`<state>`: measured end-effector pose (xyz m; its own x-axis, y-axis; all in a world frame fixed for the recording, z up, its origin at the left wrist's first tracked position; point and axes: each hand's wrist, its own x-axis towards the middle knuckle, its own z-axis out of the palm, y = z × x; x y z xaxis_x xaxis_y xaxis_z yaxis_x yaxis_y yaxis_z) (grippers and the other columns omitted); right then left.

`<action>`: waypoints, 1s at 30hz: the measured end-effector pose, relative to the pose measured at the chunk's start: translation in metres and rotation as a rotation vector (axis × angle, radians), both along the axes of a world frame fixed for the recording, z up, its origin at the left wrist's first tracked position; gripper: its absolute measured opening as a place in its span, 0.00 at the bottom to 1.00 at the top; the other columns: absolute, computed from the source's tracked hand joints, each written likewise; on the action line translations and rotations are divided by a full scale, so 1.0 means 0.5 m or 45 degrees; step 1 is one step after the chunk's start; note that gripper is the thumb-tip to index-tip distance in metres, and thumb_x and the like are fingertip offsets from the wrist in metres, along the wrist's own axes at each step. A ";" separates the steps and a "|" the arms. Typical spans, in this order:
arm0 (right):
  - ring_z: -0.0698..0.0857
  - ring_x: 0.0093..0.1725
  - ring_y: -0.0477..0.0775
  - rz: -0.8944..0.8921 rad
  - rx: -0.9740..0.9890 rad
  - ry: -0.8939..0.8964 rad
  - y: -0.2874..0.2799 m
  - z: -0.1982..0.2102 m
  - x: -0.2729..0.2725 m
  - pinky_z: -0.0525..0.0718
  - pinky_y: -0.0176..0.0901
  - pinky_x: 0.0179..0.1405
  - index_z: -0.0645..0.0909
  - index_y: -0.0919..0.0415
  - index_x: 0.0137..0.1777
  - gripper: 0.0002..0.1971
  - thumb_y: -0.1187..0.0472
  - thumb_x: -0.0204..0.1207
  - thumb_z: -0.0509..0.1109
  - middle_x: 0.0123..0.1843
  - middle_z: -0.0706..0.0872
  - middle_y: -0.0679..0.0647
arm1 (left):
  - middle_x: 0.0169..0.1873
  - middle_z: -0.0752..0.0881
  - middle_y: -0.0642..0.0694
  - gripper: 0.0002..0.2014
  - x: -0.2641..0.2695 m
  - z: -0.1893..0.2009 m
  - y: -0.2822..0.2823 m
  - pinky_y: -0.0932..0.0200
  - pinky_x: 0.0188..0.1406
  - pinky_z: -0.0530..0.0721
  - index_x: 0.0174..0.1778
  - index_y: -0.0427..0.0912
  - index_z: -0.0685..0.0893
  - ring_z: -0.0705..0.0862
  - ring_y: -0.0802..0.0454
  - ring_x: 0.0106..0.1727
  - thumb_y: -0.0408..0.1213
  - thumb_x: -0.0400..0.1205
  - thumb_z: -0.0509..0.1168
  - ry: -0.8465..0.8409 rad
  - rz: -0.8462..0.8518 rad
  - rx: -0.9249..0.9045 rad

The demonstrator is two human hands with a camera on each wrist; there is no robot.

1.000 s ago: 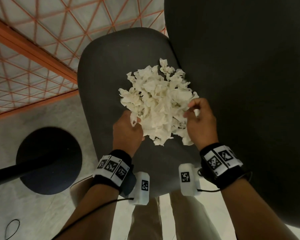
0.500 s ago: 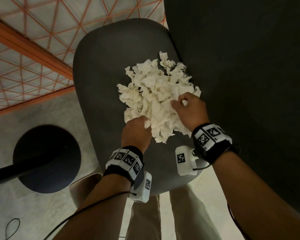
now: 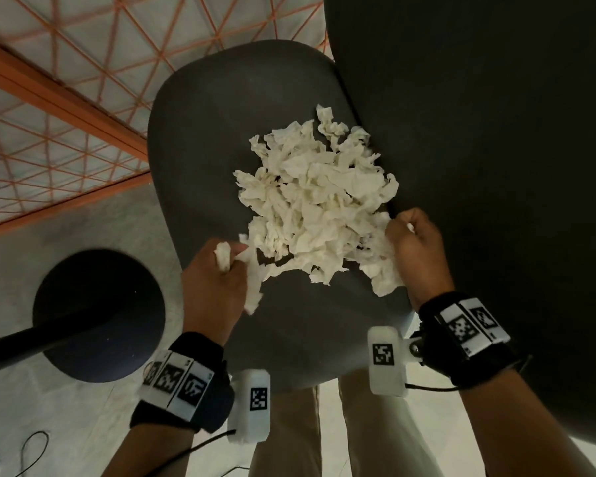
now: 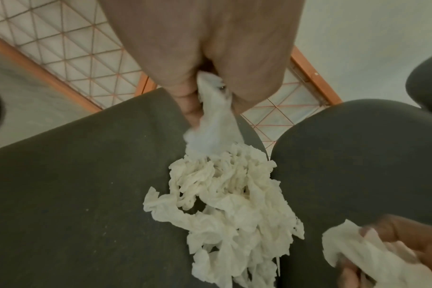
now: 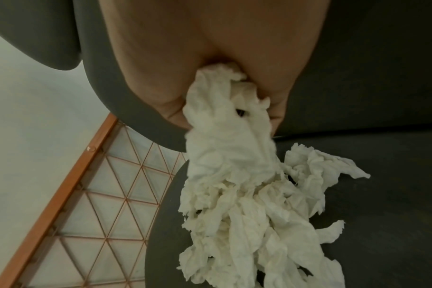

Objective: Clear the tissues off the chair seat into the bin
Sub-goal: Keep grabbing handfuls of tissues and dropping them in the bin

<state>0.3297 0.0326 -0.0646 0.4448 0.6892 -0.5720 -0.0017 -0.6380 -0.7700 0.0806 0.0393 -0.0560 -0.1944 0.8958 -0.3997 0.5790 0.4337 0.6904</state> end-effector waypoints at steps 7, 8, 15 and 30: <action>0.86 0.42 0.47 0.403 0.015 -0.144 0.031 -0.016 -0.048 0.88 0.43 0.43 0.79 0.45 0.58 0.10 0.57 0.78 0.70 0.55 0.84 0.45 | 0.31 0.80 0.51 0.05 0.032 -0.003 0.024 0.62 0.29 0.76 0.42 0.45 0.78 0.78 0.55 0.31 0.37 0.84 0.60 -0.097 0.049 -0.065; 0.85 0.45 0.51 0.507 0.015 -0.228 0.040 -0.024 -0.058 0.88 0.48 0.47 0.78 0.41 0.60 0.13 0.58 0.79 0.69 0.57 0.83 0.47 | 0.32 0.81 0.52 0.04 0.041 -0.008 0.033 0.63 0.29 0.76 0.45 0.45 0.79 0.79 0.54 0.32 0.39 0.83 0.61 -0.086 0.027 -0.100; 0.80 0.66 0.62 1.084 -0.200 -0.656 0.098 -0.087 -0.102 0.80 0.56 0.63 0.74 0.47 0.73 0.21 0.55 0.79 0.63 0.68 0.80 0.56 | 0.53 0.86 0.48 0.22 0.108 -0.086 0.104 0.59 0.52 0.80 0.66 0.41 0.79 0.85 0.51 0.51 0.48 0.79 0.68 0.077 -0.136 -0.277; 0.82 0.40 0.46 0.396 -0.065 -0.336 0.036 -0.024 -0.011 0.75 0.37 0.41 0.80 0.54 0.44 0.04 0.57 0.77 0.64 0.40 0.84 0.47 | 0.27 0.80 0.50 0.11 0.080 -0.052 0.074 0.53 0.33 0.78 0.34 0.40 0.79 0.78 0.51 0.29 0.41 0.79 0.64 -0.136 0.157 -0.137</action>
<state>0.3241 0.0506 -0.0765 0.3555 0.7875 -0.5034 0.3906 -0.6145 -0.6855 0.1206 0.0764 -0.0818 -0.2513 0.8188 -0.5161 0.4426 0.5714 0.6911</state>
